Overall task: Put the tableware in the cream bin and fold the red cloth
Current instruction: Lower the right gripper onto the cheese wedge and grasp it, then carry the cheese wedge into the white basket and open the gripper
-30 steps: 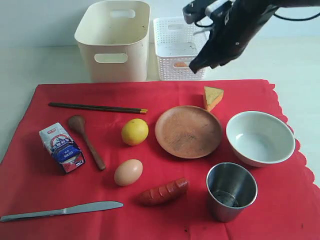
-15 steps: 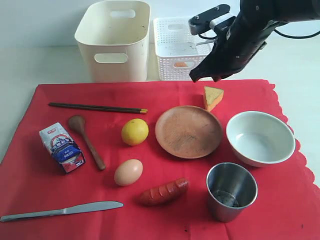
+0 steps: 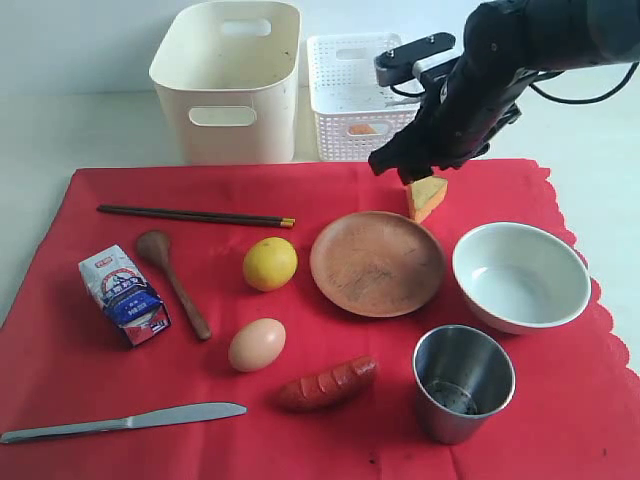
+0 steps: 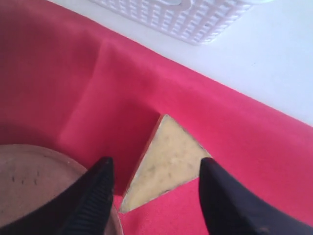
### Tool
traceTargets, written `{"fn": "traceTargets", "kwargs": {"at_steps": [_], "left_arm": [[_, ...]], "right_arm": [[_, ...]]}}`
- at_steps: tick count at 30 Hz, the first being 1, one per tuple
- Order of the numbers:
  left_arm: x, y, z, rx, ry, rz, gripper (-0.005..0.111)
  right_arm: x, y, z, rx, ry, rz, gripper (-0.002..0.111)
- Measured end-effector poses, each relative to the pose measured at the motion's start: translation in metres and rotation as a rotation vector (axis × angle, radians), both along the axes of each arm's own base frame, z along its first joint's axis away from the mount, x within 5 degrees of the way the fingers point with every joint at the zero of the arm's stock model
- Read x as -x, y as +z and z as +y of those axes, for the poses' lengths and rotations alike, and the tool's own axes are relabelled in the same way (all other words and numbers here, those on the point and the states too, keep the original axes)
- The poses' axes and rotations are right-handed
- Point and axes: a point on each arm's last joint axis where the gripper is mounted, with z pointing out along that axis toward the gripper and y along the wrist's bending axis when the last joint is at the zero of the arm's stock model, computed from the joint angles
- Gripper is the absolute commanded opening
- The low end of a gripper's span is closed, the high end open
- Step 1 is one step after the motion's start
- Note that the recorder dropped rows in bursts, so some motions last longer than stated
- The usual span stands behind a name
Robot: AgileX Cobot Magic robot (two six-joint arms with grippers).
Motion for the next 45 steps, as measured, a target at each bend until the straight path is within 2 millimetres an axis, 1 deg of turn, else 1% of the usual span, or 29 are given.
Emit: {"fn": "traceTargets", "kwargs": {"at_steps": [3, 4, 8, 13, 17, 22, 25, 43, 45], "left_arm": [[0.000, 0.000, 0.000, 0.000, 0.000, 0.000, 0.000], [0.000, 0.000, 0.000, 0.000, 0.000, 0.000, 0.000], [0.000, 0.000, 0.000, 0.000, 0.000, 0.000, 0.000], [0.000, 0.000, 0.000, 0.000, 0.000, 0.000, 0.000], [0.000, 0.000, 0.000, 0.000, 0.000, 0.000, 0.000], [0.000, 0.000, 0.000, 0.000, 0.000, 0.000, 0.000], [0.000, 0.000, 0.000, 0.000, 0.000, 0.000, 0.000], [0.000, 0.000, 0.000, 0.000, 0.000, 0.000, 0.000], [0.000, 0.000, 0.000, 0.000, 0.000, 0.000, 0.000]], "right_arm": [[-0.001, -0.006, 0.000, 0.011, 0.003, 0.010, 0.073], [-0.001, -0.008, 0.000, 0.018, 0.008, 0.008, 0.075], [-0.003, -0.015, -0.002, 0.049, 0.010, 0.006, 0.075], [-0.007, -0.032, 0.000, 0.056, 0.000, 0.007, 0.075], [-0.011, -0.042, -0.004, 0.057, -0.022, 0.015, 0.075], [-0.017, -0.042, -0.016, 0.053, -0.057, 0.016, 0.069], [-0.019, -0.042, -0.019, 0.051, -0.069, 0.017, 0.066], [-0.019, -0.044, -0.016, 0.010, -0.094, 0.017, 0.066], [-0.020, -0.044, -0.016, 0.008, -0.093, 0.015, 0.064]]}}
